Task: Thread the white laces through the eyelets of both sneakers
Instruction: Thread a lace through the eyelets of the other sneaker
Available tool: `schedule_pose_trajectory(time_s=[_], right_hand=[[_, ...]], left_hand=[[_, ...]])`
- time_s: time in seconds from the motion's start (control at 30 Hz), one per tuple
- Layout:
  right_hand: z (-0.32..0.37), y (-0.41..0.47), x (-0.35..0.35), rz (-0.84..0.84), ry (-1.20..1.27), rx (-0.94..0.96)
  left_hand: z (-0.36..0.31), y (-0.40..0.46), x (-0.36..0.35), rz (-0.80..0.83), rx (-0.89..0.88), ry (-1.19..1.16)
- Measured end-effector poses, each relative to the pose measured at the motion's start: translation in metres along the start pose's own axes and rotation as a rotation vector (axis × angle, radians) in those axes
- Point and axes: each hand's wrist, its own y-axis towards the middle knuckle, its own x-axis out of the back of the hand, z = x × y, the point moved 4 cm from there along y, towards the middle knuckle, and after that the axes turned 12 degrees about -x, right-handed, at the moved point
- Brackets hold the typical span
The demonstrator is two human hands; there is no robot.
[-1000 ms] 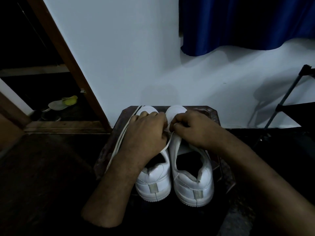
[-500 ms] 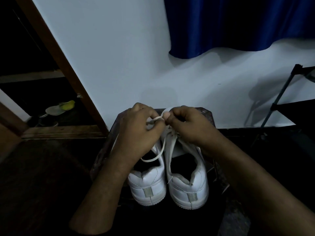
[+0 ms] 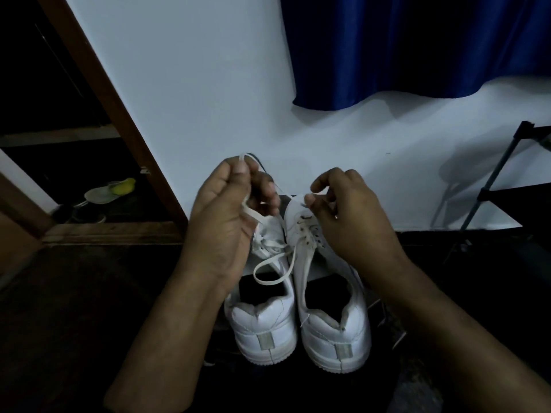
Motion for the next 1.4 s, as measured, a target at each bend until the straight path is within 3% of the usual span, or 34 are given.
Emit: schedule_pose_trajectory(time_s=[0.1, 0.23, 0.43, 0.5, 0.67, 0.8, 0.87, 0.93, 1.03, 1.13, 1.2, 1.27, 1.33, 1.4], right_hand=[[0.018, -0.012, -0.002, 0.151, 0.253, 0.051], [0.028, -0.019, -0.013, 0.397, 0.671, -0.039], [0.032, -0.023, -0.014, 0.593, 0.817, -0.074], [0.032, -0.020, -0.008, 0.559, 0.887, -0.100], [0.011, 0.000, 0.021, 0.255, 1.030, -0.275], [0.001, 0.004, 0.027, 0.100, 0.869, -0.242], [0.001, 0.003, 0.024, 0.114, 0.770, -0.170], [0.003, 0.003, 0.017, 0.210, 0.669, -0.106], [0.004, 0.000, 0.005, 0.370, 0.554, -0.037], [0.004, -0.001, 0.000, 0.415, 0.494, -0.002], [0.004, -0.001, 0.001, 0.403, 0.507, -0.015], [0.005, 0.000, 0.003, 0.378, 0.542, -0.035], [0.007, 0.000, 0.003, 0.368, 0.578, -0.037], [0.007, -0.001, 0.002, 0.387, 0.581, -0.031]], left_hand=[[0.006, -0.005, -0.007, 0.066, 0.016, 0.080], [0.014, -0.010, -0.014, 0.145, -0.002, 0.150], [0.019, -0.006, -0.013, 0.076, 0.002, -0.016], [0.018, 0.000, -0.004, -0.033, -0.033, -0.013], [0.025, 0.009, 0.043, -0.541, 0.022, 0.044], [0.025, 0.005, 0.051, -0.621, 0.006, 0.214], [0.022, 0.006, 0.049, -0.555, -0.056, 0.392], [0.021, 0.006, 0.044, -0.372, -0.092, 0.637], [0.025, -0.001, 0.034, -0.117, -0.055, 1.215], [0.012, -0.012, 0.015, -0.120, -0.199, 1.474], [0.004, -0.014, 0.010, -0.165, -0.371, 1.501], [0.002, -0.012, 0.003, -0.063, -0.463, 1.347], [0.009, -0.013, -0.008, 0.131, -0.302, 1.041], [0.017, -0.016, -0.015, 0.283, -0.138, 0.944]])
